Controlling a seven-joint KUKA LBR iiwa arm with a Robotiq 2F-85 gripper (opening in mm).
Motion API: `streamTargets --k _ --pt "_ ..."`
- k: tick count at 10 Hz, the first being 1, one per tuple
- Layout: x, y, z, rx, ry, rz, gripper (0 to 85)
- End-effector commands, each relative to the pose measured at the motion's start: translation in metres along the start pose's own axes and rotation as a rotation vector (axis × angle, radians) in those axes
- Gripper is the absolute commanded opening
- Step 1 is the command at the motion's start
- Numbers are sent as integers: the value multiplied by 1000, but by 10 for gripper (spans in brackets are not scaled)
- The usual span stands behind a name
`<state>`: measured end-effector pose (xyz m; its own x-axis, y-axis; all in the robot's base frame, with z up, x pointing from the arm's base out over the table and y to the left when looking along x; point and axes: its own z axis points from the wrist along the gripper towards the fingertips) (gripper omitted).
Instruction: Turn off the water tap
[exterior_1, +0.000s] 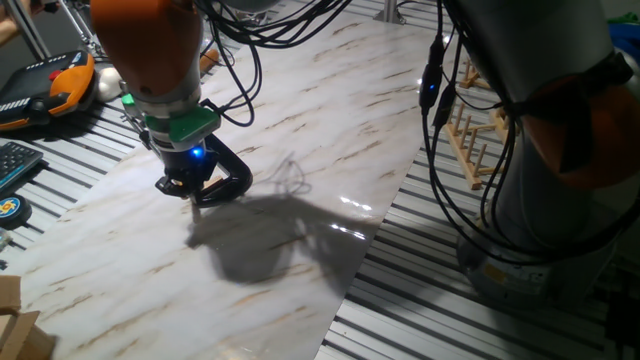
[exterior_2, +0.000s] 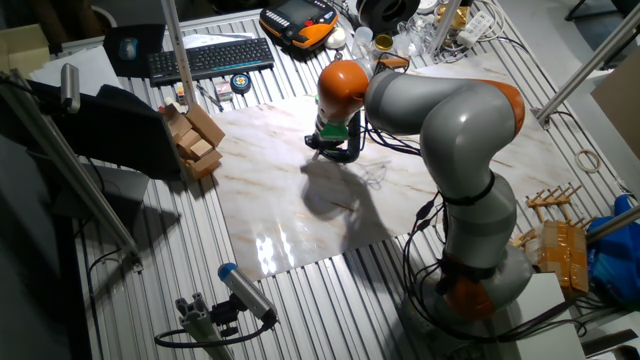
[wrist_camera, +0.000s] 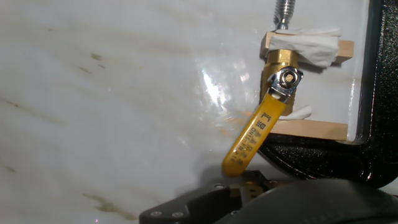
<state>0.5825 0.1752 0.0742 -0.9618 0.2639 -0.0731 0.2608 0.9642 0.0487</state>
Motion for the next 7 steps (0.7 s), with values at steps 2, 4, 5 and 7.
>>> streamTargets --k 2,4,5,7 --pt "0 2 0 5 5 29 0" --pt "-1 4 -1 8 9 46 0" --pt "-1 6 -1 8 9 50 0" --pt "-1 8 0 7 8 50 0"
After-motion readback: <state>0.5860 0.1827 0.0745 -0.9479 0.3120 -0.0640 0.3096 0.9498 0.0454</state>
